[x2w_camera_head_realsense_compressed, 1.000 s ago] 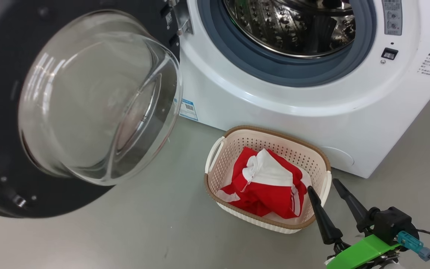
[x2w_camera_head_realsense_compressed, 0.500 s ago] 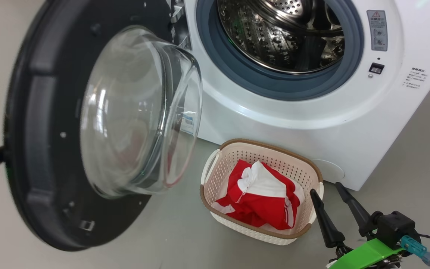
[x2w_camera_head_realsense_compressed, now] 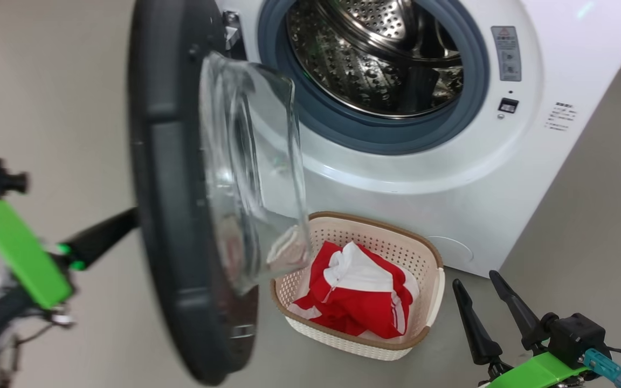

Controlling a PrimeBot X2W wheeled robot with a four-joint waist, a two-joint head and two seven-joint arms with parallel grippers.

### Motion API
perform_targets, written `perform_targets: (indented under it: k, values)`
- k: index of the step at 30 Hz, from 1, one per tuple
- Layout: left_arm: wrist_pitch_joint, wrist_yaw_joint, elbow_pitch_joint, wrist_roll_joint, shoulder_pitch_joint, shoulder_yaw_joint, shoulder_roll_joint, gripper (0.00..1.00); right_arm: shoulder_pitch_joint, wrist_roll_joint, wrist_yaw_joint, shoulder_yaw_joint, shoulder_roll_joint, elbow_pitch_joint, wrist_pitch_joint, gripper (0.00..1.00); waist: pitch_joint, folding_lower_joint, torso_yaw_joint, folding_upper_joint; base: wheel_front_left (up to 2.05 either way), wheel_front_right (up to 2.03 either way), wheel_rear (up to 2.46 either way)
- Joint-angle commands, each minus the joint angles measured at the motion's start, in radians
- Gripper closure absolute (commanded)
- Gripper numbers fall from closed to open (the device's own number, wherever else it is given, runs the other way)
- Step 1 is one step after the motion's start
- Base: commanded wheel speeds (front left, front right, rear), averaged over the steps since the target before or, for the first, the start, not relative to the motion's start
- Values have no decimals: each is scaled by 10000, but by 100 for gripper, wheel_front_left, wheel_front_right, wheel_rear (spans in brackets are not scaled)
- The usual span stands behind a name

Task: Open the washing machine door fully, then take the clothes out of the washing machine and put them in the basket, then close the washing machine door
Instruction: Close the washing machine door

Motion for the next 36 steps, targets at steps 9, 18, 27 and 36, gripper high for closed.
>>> perform_targets:
  k: [9, 18, 27, 36]
  values:
    - [-1813, -73, -586, 1109, -760, -1257, -742, 100, -97, 66, 62, 104, -17, -331, -65, 0, 85, 0, -376, -1, 0, 0, 0]
    - [-3760, -73, 451, 2267, -2176, -3050, -1539, 100, -332, -3, 62, 147, 30, -312, -65, 0, 400, 0, -814, -1, 0, 0, 0]
    - [-5340, -73, 1587, 2345, -3474, -4270, -1963, 100, -565, -115, 62, 96, 110, -360, -65, 0, 814, 0, -1528, -1, 0, 0, 0]
    - [-6950, -73, 2529, 2241, -4712, -5118, -2063, 100, -954, -274, 62, -4, 246, -494, -65, 0, 1487, 0, -2265, -1, 0, 0, 0]
